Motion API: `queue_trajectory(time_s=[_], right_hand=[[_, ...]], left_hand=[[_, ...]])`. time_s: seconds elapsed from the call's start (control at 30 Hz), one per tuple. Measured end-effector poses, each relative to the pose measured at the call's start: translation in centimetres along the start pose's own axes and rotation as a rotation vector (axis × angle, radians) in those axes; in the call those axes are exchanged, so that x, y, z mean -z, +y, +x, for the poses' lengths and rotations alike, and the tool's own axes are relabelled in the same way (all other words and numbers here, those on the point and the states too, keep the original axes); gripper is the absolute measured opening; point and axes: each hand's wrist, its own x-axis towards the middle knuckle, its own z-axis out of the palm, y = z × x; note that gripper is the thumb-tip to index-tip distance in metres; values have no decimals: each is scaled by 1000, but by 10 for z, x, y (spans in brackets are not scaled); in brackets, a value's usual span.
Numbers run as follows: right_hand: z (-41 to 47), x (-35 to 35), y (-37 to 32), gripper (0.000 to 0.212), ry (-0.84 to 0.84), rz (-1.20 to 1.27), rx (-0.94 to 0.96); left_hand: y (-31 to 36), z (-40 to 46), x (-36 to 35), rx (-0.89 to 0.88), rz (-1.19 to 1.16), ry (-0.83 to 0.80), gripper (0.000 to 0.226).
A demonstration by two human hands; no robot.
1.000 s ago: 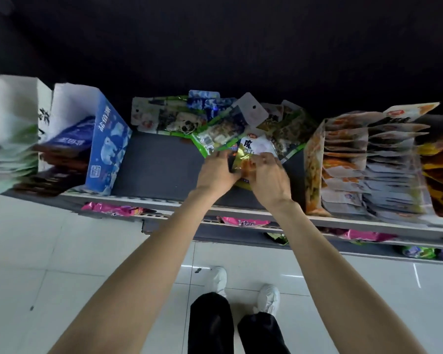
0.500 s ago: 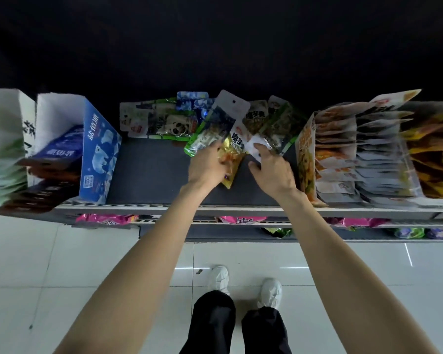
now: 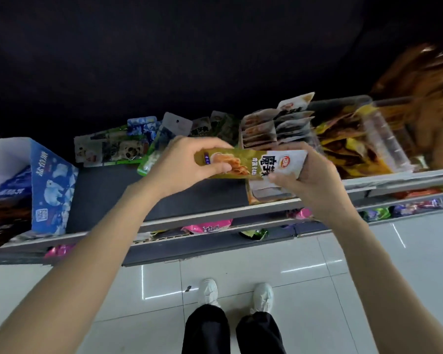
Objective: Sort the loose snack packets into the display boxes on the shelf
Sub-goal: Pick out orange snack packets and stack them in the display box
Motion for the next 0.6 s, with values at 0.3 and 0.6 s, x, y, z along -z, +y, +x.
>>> queue_trajectory(time_s=[0.3,0.6], right_hand=[[-17,94,55,15,540,346,-196],[12,101,64,20,515,-351,354]], left_hand=[[35,61,-120,-90,473,282,44],[31,61,-145,-161,744,219,29]])
